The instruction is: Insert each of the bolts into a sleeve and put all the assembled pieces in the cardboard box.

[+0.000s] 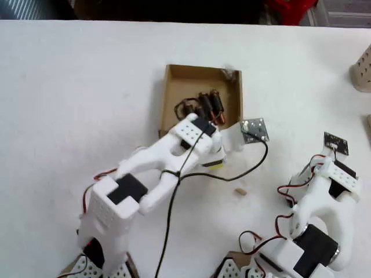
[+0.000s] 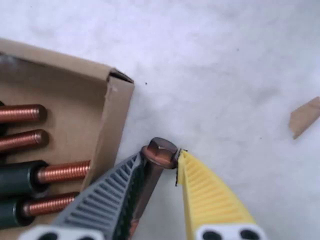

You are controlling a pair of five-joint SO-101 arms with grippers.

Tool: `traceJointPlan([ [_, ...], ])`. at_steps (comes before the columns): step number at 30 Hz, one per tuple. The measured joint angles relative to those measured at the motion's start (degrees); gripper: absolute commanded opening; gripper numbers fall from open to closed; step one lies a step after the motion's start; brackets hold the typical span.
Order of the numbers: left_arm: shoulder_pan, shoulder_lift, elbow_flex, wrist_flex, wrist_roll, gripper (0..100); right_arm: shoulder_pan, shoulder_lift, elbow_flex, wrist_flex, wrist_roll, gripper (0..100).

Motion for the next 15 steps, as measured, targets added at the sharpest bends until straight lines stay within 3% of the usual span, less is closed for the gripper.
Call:
traceJointPlan([
  [4,-0.18,0.00,-0.97,2.55,7.03,8,0.00,0.00,0.00,0.00,0.00,1.8],
  [11,-1.67,-1.67,-0.97,6.86,37.71,9,0.00,0.00,0.00,0.00,0.00,1.8],
  [15,-4.84,-7.03,-0.18,10.46,53.89,14,0.00,0.00,0.00,0.00,0.00,1.8],
])
